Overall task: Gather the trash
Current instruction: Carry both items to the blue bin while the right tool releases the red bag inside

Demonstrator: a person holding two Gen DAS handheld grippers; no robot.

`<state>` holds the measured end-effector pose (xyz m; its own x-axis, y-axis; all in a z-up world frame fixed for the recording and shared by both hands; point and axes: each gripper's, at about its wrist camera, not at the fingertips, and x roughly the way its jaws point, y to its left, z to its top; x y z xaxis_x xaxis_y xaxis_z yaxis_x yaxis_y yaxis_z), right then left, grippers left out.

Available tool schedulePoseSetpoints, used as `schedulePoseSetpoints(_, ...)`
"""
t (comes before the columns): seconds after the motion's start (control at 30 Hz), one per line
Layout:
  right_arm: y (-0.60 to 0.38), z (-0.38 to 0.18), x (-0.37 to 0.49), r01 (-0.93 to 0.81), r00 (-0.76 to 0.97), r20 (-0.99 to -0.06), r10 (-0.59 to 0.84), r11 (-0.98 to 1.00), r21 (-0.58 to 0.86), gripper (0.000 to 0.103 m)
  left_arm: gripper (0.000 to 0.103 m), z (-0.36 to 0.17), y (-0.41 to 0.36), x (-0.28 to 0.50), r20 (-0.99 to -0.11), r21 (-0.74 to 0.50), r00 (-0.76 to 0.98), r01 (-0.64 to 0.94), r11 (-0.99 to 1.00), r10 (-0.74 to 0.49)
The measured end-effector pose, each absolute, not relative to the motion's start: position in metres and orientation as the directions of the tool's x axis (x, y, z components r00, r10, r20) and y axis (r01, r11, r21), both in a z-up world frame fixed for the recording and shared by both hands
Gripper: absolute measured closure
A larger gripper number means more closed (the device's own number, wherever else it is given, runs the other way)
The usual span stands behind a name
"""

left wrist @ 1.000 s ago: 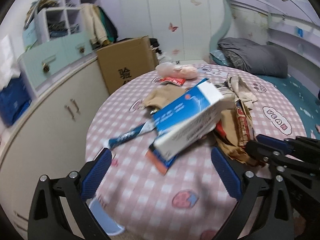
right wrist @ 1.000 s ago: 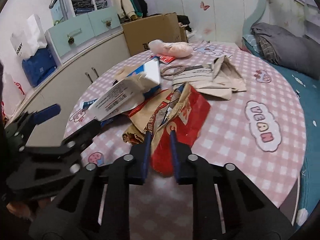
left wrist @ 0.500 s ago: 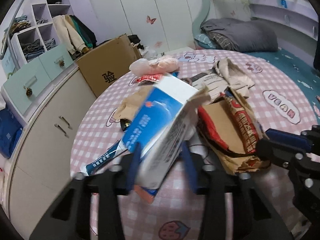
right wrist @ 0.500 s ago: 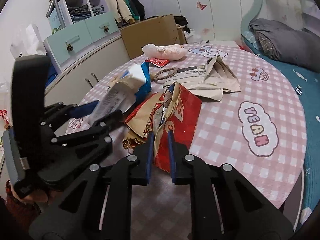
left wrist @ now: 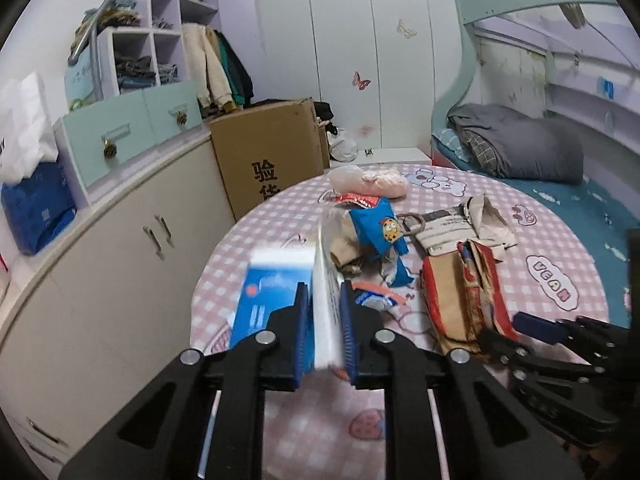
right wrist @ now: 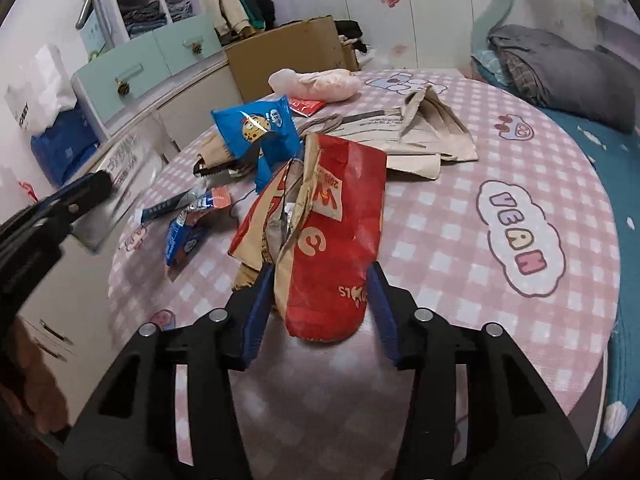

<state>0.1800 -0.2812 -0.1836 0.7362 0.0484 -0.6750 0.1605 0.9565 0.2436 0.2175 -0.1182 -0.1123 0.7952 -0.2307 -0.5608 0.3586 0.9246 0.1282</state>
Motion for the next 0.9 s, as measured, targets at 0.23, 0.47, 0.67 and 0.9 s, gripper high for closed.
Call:
schedulePoseSetpoints(0.23, -0.283, -0.163, 0.160, 0.144, 0.791, -0.609, 0.061, 0.949, 0.281, 0.096, 0.089, -0.110, -0.092, 0.209, -0.571, -0.004, 0.765, 0.360, 0.933, -0.298)
schedulePoseSetpoints(0.47, -0.276, -0.142, 0.138, 0.116, 0.842, -0.535, 0.066, 0.947, 0.299, 0.099, 0.089, -0.104, -0.077, 0.194, -0.551, -0.070, 0.766, 0.353, 0.933, -0.331)
schedulePoseSetpoints(0.67, -0.261, -0.115, 0.122, 0.065, 0.884, -0.460, 0.086, 0.951, 0.303, 0.100, 0.089, -0.095, -0.055, 0.179, -0.514, -0.139, 0.773, 0.352, 0.926, -0.371)
schedulePoseSetpoints(0.9, -0.218, -0.078, 0.112, -0.083, 0.903, -0.381, 0.199, 0.950, 0.301, 0.100, 0.089, -0.079, -0.015, 0.161, -0.460, -0.196, 0.815, 0.295, 0.935, -0.353)
